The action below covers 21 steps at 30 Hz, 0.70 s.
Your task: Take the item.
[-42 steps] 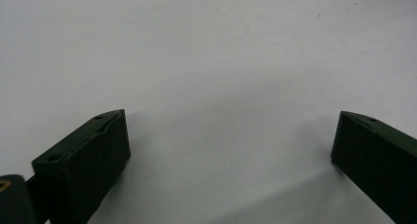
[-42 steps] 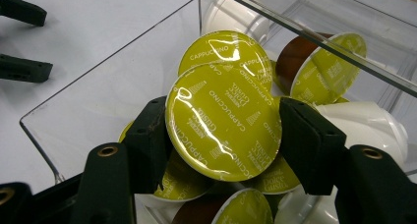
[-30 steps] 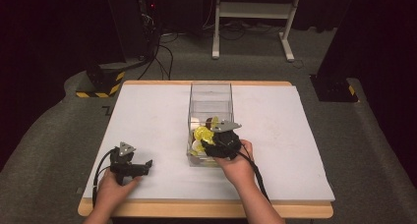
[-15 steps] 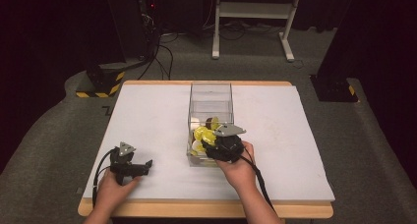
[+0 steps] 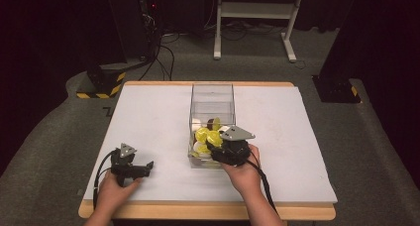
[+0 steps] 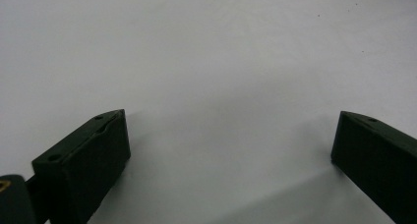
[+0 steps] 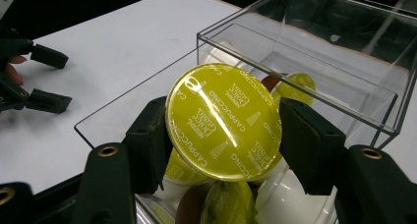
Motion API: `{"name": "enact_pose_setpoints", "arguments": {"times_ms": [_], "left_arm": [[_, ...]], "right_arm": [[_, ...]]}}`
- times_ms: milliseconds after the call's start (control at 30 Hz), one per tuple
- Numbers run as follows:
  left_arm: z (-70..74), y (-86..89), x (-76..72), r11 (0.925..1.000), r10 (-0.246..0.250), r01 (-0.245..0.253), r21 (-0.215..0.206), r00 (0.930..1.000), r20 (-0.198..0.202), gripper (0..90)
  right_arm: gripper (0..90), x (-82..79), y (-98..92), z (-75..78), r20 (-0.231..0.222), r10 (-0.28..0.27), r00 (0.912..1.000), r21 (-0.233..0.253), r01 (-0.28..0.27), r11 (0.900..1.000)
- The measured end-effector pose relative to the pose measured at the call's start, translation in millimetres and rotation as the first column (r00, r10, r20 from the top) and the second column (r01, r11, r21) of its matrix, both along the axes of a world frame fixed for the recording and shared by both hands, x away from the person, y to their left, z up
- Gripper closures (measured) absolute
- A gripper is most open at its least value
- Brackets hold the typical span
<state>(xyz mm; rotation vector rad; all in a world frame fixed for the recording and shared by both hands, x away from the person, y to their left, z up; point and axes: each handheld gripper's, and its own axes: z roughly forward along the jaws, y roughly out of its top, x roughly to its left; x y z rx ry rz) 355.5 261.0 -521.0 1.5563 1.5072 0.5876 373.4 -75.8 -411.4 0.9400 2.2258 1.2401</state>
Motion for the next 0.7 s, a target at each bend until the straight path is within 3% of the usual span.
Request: {"name": "enact_pose_setpoints", "arguments": {"times_ms": [700], "left_arm": [[0.0,-0.1,0.0,1.0,0.001,-0.001,0.0,1.0,0.001,1.4]], "right_arm": [[40.6,-3.6,-13.5,4.6,0.009,-0.025,0.9996,0.034,0.025,0.999]]}}
